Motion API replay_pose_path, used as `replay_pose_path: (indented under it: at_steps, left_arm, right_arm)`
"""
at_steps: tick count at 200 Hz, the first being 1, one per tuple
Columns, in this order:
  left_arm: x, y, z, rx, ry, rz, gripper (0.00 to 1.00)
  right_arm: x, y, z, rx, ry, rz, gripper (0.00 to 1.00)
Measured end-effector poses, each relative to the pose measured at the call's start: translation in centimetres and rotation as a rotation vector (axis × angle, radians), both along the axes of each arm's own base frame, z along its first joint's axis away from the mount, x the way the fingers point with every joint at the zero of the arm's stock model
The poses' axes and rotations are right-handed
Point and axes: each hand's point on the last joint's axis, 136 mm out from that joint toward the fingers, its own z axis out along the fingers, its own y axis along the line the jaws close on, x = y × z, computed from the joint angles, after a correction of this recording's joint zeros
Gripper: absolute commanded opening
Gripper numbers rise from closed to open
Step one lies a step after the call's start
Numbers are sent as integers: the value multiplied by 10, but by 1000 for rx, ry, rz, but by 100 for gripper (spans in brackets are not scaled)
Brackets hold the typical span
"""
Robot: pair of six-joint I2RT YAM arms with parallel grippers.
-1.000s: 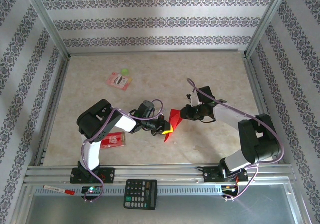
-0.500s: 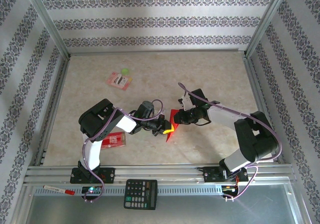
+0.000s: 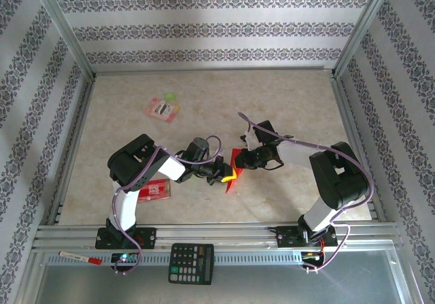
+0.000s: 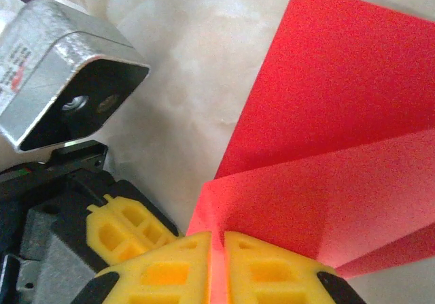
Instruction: Fold a paper plane with a square sheet of paper (pick it up from the middle)
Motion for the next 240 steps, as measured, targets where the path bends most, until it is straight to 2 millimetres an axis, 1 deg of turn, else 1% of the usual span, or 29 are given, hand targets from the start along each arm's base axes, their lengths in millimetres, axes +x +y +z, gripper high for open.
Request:
replay_pose_path:
  at_steps: [44,118,216,240]
  left_arm:
    - [0,0,0,2,-1,2,0]
    - [1,0,-1,6,-10,6,0]
    - [1,1,0,17,-42,-7,14]
    - [0,5,2,43,-52,-7,19]
  right_arm:
    - [1,-1,-2,-10,-4,1,13]
    - [1,-2,-13,-31,16,5,13]
    - [2,-3,-18,-44,14,18,12]
    - [1,-3,-18,-45,13,20,12]
